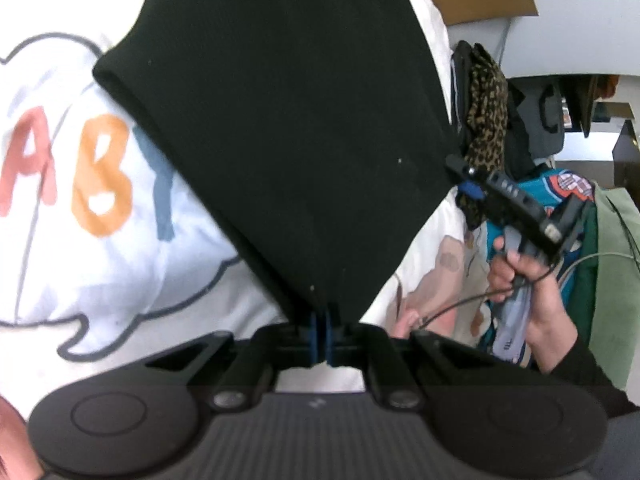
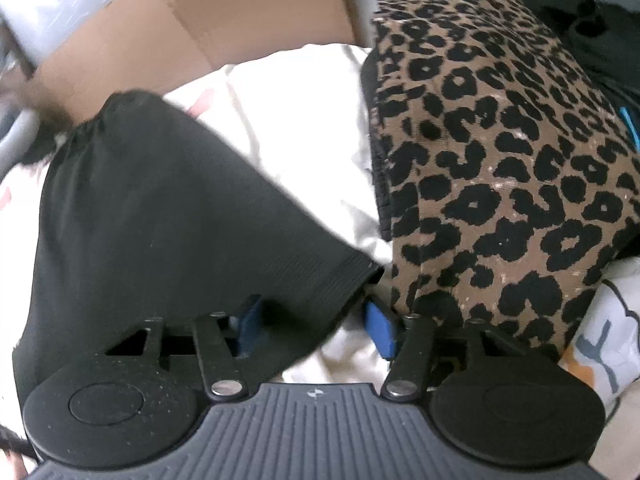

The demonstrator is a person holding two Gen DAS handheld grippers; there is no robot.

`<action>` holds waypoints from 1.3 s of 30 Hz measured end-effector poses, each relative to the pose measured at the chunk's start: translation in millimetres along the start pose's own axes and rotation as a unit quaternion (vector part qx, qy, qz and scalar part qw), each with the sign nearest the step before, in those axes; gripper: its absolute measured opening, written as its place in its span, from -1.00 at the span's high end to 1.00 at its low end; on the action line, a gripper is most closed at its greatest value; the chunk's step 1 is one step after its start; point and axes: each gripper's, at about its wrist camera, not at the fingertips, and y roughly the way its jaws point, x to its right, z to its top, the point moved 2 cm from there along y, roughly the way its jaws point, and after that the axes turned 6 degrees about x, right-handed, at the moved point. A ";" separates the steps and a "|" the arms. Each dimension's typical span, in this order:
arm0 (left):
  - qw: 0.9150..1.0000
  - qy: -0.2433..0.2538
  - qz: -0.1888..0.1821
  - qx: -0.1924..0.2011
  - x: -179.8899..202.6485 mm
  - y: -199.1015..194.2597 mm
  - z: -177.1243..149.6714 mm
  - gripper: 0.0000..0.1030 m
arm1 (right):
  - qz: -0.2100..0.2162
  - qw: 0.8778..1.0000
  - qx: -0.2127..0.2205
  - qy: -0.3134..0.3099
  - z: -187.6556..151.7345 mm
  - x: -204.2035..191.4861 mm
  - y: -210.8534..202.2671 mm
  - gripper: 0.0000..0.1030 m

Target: Fold clothes

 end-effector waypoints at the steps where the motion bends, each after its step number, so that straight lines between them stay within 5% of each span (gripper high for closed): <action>1: 1.000 -0.001 -0.001 -0.001 0.0 0.3 -0.8 0.92 | 0.002 1.000 0.002 0.013 2.0 3.6 1.2 0.00; 7: 1.000 -0.009 -0.001 -0.015 -0.2 3.0 -4.5 0.92 | 0.023 0.998 0.002 0.065 10.5 17.9 4.3 0.85; 10: 1.000 -0.013 0.003 -0.021 -2.6 3.5 -6.2 0.78 | 0.020 0.998 0.008 0.052 11.2 15.4 -2.4 0.87; 16: 1.000 -0.027 -0.010 -0.007 -4.5 6.4 -5.5 -0.20 | 0.007 0.999 0.008 0.045 10.6 16.0 -0.4 0.87; 32: 0.993 -0.077 -0.081 0.047 -17.2 20.8 0.6 -0.21 | 0.000 0.999 0.007 0.034 11.5 14.5 11.9 0.86; 35: 0.993 -0.068 -0.085 0.054 -11.0 23.6 5.9 -0.01 | 0.002 0.999 0.007 0.039 11.0 15.8 12.7 0.86; 39: 0.992 -0.069 -0.095 0.052 -9.3 26.9 9.8 0.02 | 0.004 0.999 0.007 0.044 9.7 18.9 10.9 0.85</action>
